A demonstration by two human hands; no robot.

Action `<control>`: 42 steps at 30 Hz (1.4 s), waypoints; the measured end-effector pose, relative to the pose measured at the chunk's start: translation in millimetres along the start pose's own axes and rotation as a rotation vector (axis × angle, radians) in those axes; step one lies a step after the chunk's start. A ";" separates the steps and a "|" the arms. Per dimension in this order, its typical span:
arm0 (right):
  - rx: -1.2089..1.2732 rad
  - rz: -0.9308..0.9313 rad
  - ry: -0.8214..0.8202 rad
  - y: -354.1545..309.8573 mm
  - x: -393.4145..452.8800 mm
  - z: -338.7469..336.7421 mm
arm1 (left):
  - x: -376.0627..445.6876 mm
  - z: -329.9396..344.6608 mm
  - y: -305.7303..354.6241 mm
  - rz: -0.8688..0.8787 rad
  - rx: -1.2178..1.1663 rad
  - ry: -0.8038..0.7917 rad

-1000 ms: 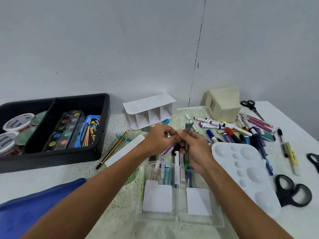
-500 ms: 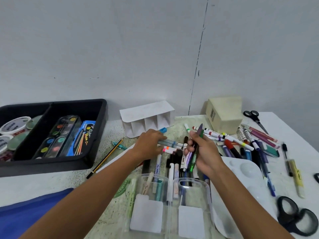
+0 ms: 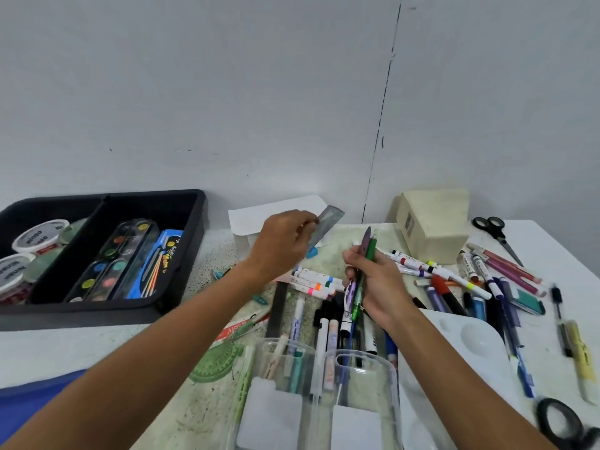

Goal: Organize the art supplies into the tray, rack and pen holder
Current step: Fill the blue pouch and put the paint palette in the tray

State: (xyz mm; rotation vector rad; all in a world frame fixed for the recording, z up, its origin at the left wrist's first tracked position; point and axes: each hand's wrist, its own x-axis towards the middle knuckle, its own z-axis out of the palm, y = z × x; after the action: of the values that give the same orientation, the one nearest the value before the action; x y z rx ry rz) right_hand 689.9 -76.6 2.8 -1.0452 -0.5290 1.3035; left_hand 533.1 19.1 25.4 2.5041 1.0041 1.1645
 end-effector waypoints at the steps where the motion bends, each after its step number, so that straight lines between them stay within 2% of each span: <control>1: -0.060 -0.029 -0.002 1.6 1.4 5.3 | 5.0 -5.9 7.2 -0.069 -0.087 0.018; 4: -0.192 -0.071 -0.034 3.4 1.3 23.0 | 13.7 -18.8 26.4 -0.336 -0.354 -0.053; 6: -0.183 -0.053 -0.103 3.6 0.5 31.1 | 13.3 -21.1 31.6 -0.510 -0.502 -0.089; 9: -0.132 0.021 -0.147 3.8 0.3 34.3 | 7.3 -20.5 28.0 -0.609 -0.534 -0.098; 12: -0.057 0.109 -0.142 1.2 2.8 29.9 | -7.3 -21.7 8.2 -0.642 -0.414 -0.120; 14: 0.023 0.151 -0.173 0.1 3.6 26.0 | -23.5 -27.7 -9.8 -0.611 -0.198 -0.181; 17: 0.030 0.181 -0.182 1.4 3.0 22.7 | -57.7 -38.6 -31.8 -0.542 0.202 -0.366; 20: 0.036 0.192 -0.186 6.8 2.6 22.7 | -86.7 -40.8 -46.4 -0.532 0.411 -0.467; 27: 0.088 0.292 -0.215 27.0 0.8 37.7 | -97.9 -44.9 -48.3 -0.558 0.270 -0.336; 32: 0.119 0.301 -0.174 37.0 -3.5 51.6 | -90.2 -54.6 -29.2 -0.499 0.110 -0.119; 35: 0.134 0.294 -0.150 44.1 -5.8 63.8 | -79.7 -61.2 -8.9 -0.633 -0.229 0.056; 38: 0.157 0.298 -0.193 51.9 -11.8 82.2 | -74.8 -62.9 4.4 -0.790 -0.557 0.136; 40: 0.163 0.298 -0.180 57.7 -13.8 92.7 | -74.0 -64.7 10.3 -0.816 -0.595 0.185; 42: 0.192 0.298 -0.160 63.9 -15.1 100.9 | -75.0 -70.9 10.1 -0.812 -0.535 0.237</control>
State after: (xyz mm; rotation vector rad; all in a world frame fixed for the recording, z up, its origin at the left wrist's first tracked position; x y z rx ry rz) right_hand 570.3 -63.2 -0.5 -0.8868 -0.3663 1.6770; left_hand 451.5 -44.5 32.3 1.3547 1.3490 1.2276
